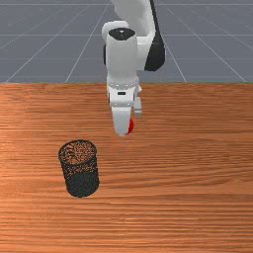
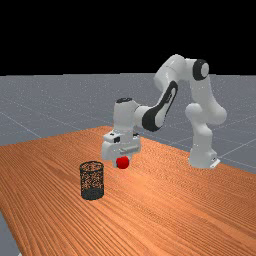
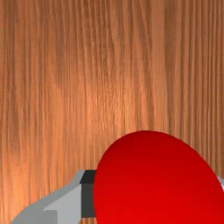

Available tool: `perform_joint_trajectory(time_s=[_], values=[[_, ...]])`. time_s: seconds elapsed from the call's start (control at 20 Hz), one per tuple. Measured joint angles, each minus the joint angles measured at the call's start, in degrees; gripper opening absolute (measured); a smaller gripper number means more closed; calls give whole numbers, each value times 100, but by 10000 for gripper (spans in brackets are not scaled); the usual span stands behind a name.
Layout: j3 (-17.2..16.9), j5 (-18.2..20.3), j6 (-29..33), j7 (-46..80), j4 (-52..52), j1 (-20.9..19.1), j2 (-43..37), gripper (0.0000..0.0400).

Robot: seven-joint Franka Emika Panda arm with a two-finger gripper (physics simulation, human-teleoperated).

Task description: Put the ball into the container

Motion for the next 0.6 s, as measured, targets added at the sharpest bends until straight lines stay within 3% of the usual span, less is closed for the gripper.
perform_joint_trajectory(time_s=[0.35, 0.6], values=[[-40, -113, -692, 41, 280, 28, -373, 279], [-143, 147, -787, -1233, 521, -567, -213, 280]])
